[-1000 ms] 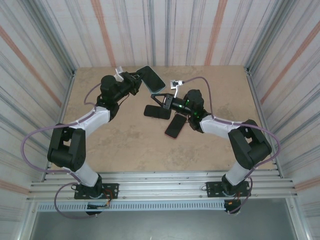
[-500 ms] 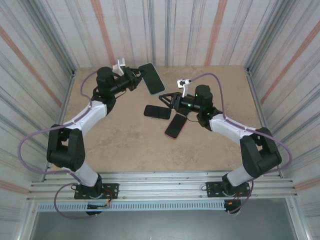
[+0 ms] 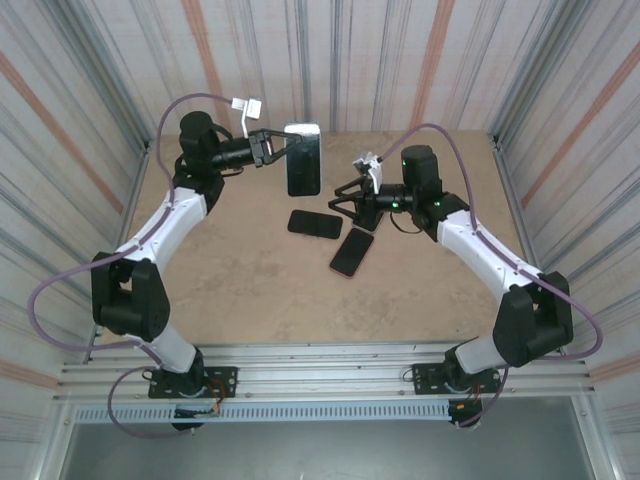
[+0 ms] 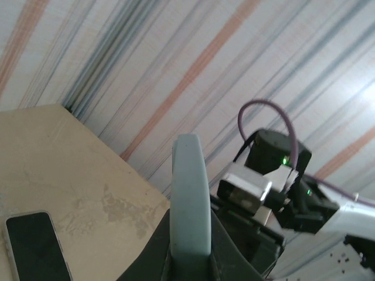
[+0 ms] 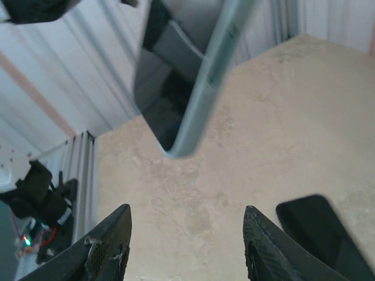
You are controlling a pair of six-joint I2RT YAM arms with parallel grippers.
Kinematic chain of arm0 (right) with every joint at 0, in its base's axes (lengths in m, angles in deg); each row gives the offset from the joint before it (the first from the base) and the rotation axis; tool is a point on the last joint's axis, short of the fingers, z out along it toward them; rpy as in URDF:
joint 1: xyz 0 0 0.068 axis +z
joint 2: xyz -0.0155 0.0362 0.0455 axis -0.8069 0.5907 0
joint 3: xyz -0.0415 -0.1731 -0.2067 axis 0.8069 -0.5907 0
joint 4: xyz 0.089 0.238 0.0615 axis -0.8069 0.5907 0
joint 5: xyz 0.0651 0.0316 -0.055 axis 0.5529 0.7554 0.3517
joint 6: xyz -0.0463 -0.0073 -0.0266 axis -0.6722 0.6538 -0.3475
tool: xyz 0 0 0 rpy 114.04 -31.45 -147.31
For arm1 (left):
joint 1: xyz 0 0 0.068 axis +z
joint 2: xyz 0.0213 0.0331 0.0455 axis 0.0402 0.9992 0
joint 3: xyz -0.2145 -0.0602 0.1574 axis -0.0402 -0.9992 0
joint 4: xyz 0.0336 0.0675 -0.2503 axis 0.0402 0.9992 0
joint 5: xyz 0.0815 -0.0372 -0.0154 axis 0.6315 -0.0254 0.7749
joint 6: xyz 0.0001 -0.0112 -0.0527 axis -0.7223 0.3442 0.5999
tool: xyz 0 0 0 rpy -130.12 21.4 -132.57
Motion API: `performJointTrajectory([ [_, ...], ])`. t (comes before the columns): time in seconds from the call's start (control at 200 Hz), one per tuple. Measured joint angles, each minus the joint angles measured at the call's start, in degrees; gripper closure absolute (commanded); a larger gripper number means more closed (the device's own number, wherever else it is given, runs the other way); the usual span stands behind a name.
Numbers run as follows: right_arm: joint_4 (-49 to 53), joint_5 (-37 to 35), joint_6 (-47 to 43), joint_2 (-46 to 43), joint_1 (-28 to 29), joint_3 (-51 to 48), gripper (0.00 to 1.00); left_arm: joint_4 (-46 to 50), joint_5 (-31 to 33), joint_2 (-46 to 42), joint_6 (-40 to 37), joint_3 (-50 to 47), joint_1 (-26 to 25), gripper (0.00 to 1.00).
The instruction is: Take the phone out of the phone case
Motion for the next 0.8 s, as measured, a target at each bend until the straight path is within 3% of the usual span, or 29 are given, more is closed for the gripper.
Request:
performJointTrajectory([
  [0.341,10.21,1.86,-13.68,6.34,3.72,6.38,0.59,-1.49,-5.46,0.09,-7.63,0.00,-1.09,1.00],
  [0.802,5.81,4.70,-13.27,7.06,3.91,6.38,0.69,-3.50,-7.37,0.09,-7.72,0.00,-1.75,1.00],
])
